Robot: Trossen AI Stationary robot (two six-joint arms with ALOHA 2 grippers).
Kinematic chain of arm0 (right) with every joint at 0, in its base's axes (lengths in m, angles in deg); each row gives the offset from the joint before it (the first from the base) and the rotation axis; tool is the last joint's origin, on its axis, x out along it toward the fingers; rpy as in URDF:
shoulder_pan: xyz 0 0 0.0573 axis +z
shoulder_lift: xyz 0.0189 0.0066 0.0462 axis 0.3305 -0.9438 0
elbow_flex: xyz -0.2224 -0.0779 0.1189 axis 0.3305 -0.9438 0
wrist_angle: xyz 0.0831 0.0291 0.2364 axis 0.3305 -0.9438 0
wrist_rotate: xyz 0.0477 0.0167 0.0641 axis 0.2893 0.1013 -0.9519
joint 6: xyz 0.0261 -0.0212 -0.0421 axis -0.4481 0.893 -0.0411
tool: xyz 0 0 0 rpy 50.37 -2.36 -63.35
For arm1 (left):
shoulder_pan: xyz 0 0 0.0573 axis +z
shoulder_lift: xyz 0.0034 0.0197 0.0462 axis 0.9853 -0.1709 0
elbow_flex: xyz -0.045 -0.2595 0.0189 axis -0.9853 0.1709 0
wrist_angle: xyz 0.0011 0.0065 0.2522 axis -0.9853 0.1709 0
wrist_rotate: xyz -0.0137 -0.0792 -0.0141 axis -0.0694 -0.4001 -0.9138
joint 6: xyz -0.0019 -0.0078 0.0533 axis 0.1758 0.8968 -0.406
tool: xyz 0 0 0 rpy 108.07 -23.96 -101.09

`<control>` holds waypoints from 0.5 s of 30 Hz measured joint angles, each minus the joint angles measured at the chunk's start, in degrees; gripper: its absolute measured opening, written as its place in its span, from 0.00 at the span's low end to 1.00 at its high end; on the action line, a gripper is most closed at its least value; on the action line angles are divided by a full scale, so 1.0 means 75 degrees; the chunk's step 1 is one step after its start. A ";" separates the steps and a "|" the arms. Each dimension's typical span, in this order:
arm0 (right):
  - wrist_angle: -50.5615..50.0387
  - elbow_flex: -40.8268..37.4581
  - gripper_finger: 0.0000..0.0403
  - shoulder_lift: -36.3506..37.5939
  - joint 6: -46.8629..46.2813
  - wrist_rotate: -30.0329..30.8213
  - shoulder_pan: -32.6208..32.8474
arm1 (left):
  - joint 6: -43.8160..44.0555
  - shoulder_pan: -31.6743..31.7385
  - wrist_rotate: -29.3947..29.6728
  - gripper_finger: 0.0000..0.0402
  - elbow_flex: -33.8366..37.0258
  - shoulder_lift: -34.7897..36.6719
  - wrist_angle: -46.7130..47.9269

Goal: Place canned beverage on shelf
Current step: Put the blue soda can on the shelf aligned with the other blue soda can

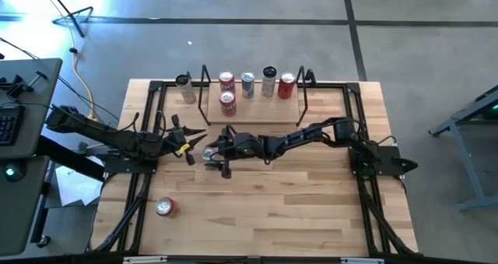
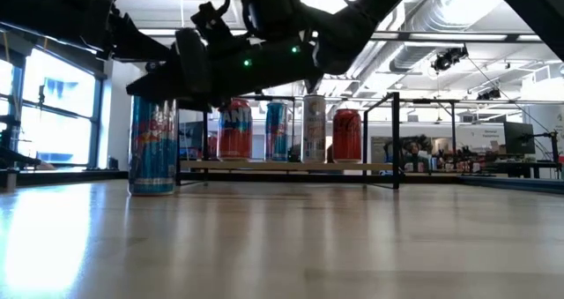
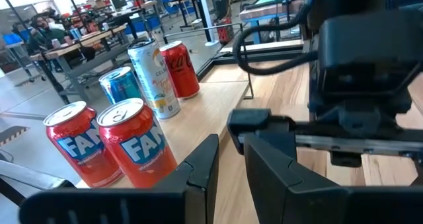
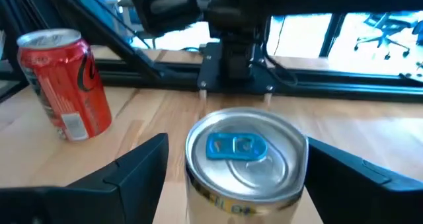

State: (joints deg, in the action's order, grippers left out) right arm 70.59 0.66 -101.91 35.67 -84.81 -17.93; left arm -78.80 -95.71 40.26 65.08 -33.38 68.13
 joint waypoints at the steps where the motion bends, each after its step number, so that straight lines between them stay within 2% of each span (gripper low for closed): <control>1: -0.0088 0.0004 0.75 -0.0004 0.0001 0.0013 0.0000 | 0.0013 0.0000 0.0000 0.16 0.0000 0.0000 0.0005; 4: -0.0105 -0.0016 0.69 -0.0017 0.0006 0.0075 0.0000 | 0.0016 0.0000 0.0001 0.16 0.0000 0.0000 0.0000; 8: -0.0148 -0.0008 0.51 0.0035 0.0054 0.0043 -0.0002 | 0.0040 0.0000 0.0006 0.16 0.0000 0.0000 0.0003; 12: -0.0489 -0.0272 0.51 0.0565 0.0180 -0.0290 -0.0095 | 0.0150 0.0000 -0.0045 0.16 0.0000 0.0000 0.0092; 15: -0.0738 -0.0771 0.51 0.1455 0.0607 -0.0265 -0.0165 | 0.0228 0.0000 -0.0048 0.16 0.0000 -0.0003 0.0229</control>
State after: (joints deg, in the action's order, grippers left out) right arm 65.06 -5.13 -90.99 40.22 -86.80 -19.17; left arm -77.08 -95.71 39.90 65.08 -33.40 69.84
